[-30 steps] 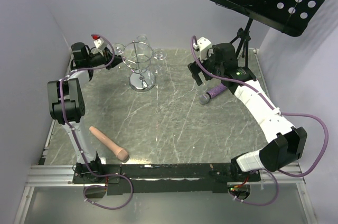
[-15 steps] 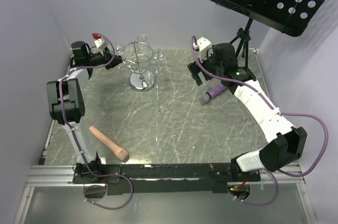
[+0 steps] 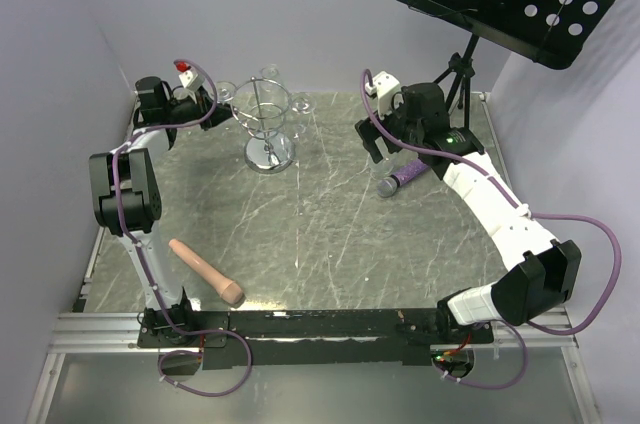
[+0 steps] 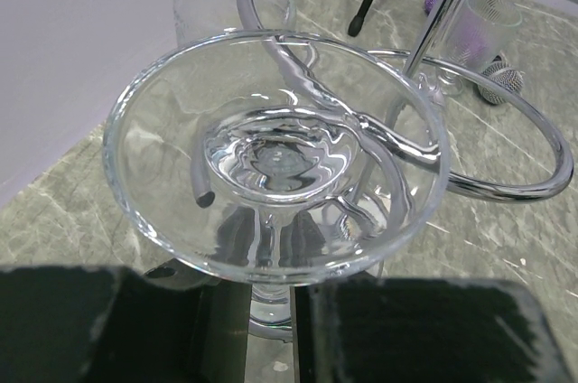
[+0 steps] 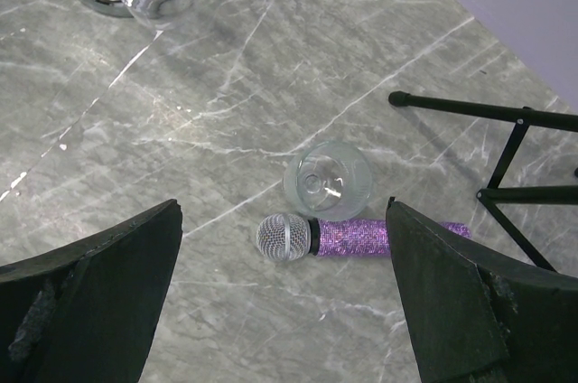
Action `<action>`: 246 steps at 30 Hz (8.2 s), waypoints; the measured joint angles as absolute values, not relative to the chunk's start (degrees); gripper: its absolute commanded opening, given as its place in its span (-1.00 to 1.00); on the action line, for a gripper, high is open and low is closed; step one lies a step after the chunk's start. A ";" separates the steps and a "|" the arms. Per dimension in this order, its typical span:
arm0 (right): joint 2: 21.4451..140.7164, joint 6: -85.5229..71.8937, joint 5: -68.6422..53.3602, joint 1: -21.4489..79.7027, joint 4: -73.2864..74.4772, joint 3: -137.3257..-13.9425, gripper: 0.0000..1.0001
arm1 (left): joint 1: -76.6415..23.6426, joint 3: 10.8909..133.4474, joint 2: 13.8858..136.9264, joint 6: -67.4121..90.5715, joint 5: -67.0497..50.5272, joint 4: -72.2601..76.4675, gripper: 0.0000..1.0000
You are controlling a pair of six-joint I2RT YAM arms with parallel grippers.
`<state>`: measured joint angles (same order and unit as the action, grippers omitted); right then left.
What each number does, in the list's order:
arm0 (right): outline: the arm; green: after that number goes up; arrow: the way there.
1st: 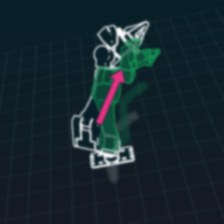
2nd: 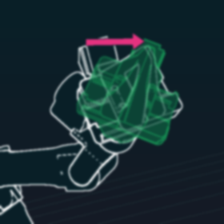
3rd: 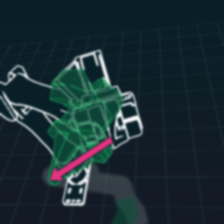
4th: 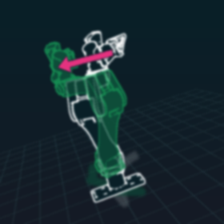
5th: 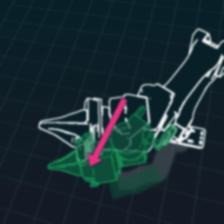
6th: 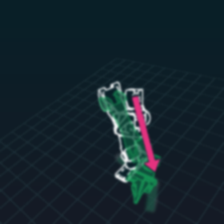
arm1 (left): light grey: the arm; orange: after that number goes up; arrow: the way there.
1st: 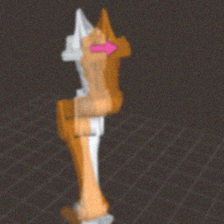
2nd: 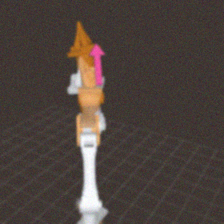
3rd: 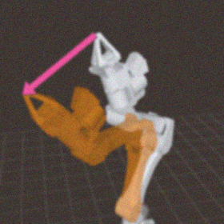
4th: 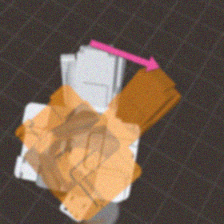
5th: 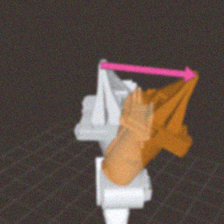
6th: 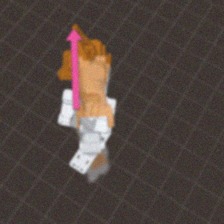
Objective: Take the wine glass off the wine glass rack
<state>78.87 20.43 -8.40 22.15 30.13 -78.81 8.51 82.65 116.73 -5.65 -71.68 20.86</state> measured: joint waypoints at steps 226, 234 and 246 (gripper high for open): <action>65.95 22.94 -25.30 2.35 33.50 -62.26 -0.18 | 26.98 60.99 93.60 31.81 -47.05 -32.14 0.99; 68.16 20.62 -25.65 -5.63 29.04 -60.97 -0.17 | 27.51 61.19 94.04 31.14 -46.63 -32.14 0.99; 72.79 18.09 -26.02 -9.76 24.23 -58.70 -0.16 | 27.68 60.84 93.58 31.11 -46.17 -31.42 0.99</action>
<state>72.79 18.09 -26.02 -9.76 24.23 -58.70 27.68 60.84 93.58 31.11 -46.17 -31.42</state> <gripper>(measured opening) 0.833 0.995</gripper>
